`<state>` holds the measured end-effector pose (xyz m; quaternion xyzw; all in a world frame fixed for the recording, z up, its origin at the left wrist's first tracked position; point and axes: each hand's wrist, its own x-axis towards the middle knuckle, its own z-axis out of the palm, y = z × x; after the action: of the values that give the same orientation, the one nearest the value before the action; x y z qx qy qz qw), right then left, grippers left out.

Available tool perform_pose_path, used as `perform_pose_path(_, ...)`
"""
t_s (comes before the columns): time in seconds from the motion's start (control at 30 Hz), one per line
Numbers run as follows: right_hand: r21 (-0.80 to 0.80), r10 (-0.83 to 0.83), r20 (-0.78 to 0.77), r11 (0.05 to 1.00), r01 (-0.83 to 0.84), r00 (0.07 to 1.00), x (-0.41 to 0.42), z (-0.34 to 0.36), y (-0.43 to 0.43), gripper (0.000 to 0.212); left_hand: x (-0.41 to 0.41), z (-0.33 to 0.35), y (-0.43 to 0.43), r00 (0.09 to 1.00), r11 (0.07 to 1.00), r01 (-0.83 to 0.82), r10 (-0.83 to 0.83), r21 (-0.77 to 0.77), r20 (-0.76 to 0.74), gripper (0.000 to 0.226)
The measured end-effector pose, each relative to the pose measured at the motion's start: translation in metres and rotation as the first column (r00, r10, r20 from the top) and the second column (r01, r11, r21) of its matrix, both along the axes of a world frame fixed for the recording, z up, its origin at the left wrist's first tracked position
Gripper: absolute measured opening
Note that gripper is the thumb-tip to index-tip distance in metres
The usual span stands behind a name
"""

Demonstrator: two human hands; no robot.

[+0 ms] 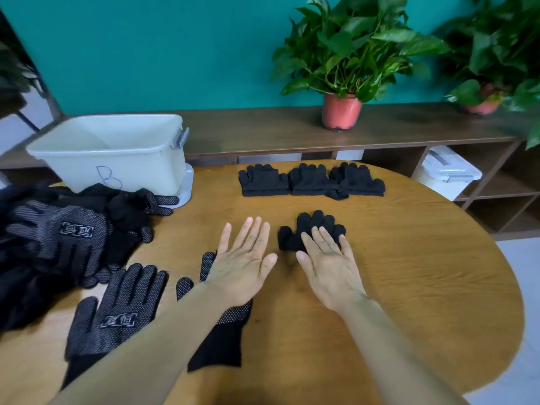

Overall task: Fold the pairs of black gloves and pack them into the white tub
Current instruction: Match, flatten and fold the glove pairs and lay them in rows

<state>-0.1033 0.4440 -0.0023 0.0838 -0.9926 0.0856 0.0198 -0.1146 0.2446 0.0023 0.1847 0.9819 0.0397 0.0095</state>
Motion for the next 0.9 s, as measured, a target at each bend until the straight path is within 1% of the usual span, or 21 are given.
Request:
perform_pose_path(0.17, 0.021, 0.021, -0.011, 1.000, -0.021, 1.000, 0.019, 0.015, -0.030, 0.099, 0.037, 0.006, -0.050, 0.995, 0.996, -0.091, 0.091, -0.004, -0.044, 0.084)
perform_pose_path(0.37, 0.048, 0.115, -0.052, 0.992, -0.113, 0.992, 0.026, 0.038, -0.093, 0.099, 0.063, 0.013, -0.112, 0.981, 0.987, -0.162, 0.161, -0.005, -0.107, 0.112)
perform_pose_path(0.4, 0.042, 0.132, -0.054, 0.991, -0.130, 0.990, 0.026, 0.042, -0.105, 0.093, 0.064, 0.014, -0.122, 0.979, 0.986, -0.169, 0.168, 0.001, -0.112, 0.112)
perform_pose_path(0.47, 0.043, 0.162, -0.044, 0.986, -0.160, 0.986, 0.024, 0.049, -0.129, 0.069, 0.065, 0.015, -0.141, 0.977, 0.983, -0.183, 0.185, 0.025, -0.111, 0.112)
perform_pose_path(0.5, 0.049, 0.175, -0.042, 0.984, -0.173, 0.984, 0.022, 0.052, -0.140, 0.061, 0.065, 0.016, -0.150, 0.976, 0.982, -0.185, 0.188, 0.032, -0.112, 0.113)
perform_pose_path(0.53, 0.051, 0.189, -0.047, 0.981, -0.186, 0.981, 0.020, 0.055, -0.150, 0.057, 0.063, 0.017, -0.159, 0.975, 0.982, -0.183, 0.186, 0.035, -0.121, 0.113)
perform_pose_path(0.63, 0.059, 0.235, -0.067, 0.971, -0.232, 0.970, 0.009, 0.059, -0.178, 0.053, 0.056, 0.020, -0.185, 0.974, 0.986, -0.162, 0.166, 0.038, -0.151, 0.106)
perform_pose_path(0.77, 0.036, 0.296, -0.107, 0.955, -0.294, 0.949, -0.022, 0.061, -0.209, 0.049, 0.032, 0.020, -0.218, 0.964, 0.989, -0.115, 0.133, 0.088, -0.231, 0.082)
perform_pose_path(0.83, 0.041, 0.331, -0.140, 0.944, -0.328, 0.933, -0.043, 0.057, -0.222, 0.048, 0.016, 0.017, -0.232, 0.956, 0.991, -0.120, 0.132, 0.061, -0.263, 0.069)
perform_pose_path(0.9, 0.054, 0.352, -0.217, 0.935, -0.349, 0.910, -0.065, 0.052, -0.236, 0.044, -0.001, 0.015, -0.242, 0.946, 0.990, -0.136, 0.140, 0.034, -0.293, 0.066)
